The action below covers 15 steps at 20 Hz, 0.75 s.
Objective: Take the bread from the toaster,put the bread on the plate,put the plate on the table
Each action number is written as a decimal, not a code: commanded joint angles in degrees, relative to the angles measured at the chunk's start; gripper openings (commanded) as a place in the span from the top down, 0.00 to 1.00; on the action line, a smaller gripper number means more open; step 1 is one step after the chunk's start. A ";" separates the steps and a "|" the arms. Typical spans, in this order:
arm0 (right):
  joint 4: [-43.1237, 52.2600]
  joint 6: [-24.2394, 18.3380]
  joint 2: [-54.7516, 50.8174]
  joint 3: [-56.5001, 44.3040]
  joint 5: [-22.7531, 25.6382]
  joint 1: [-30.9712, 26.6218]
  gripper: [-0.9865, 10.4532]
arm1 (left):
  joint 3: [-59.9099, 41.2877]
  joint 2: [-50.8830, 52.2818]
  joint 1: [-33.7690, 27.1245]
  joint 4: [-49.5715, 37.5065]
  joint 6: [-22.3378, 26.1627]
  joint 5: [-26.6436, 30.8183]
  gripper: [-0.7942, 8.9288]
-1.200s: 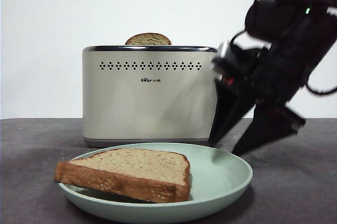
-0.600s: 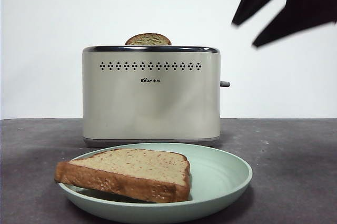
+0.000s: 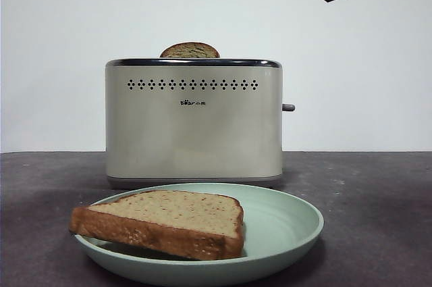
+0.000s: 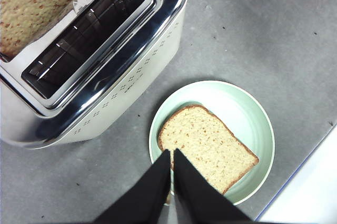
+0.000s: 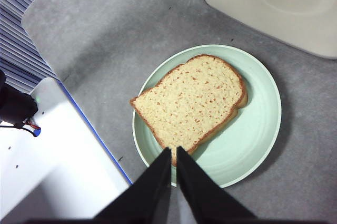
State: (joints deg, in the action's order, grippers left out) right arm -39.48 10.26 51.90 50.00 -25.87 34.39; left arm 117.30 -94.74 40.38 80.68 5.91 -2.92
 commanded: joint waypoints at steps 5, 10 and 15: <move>0.46 -0.83 0.42 0.59 0.02 0.35 0.91 | 1.60 -0.04 0.50 0.31 -0.66 0.09 0.91; 0.46 -0.83 0.42 0.59 0.04 0.35 0.91 | 1.60 -0.04 0.50 -2.05 -0.46 0.20 0.91; 0.46 -0.83 0.42 0.59 0.02 0.35 0.91 | 1.60 0.59 -1.68 -10.14 0.63 0.37 0.91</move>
State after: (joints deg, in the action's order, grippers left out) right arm -39.48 10.26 51.90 50.00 -25.87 34.39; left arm 117.30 -94.48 38.87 71.13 6.09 -2.90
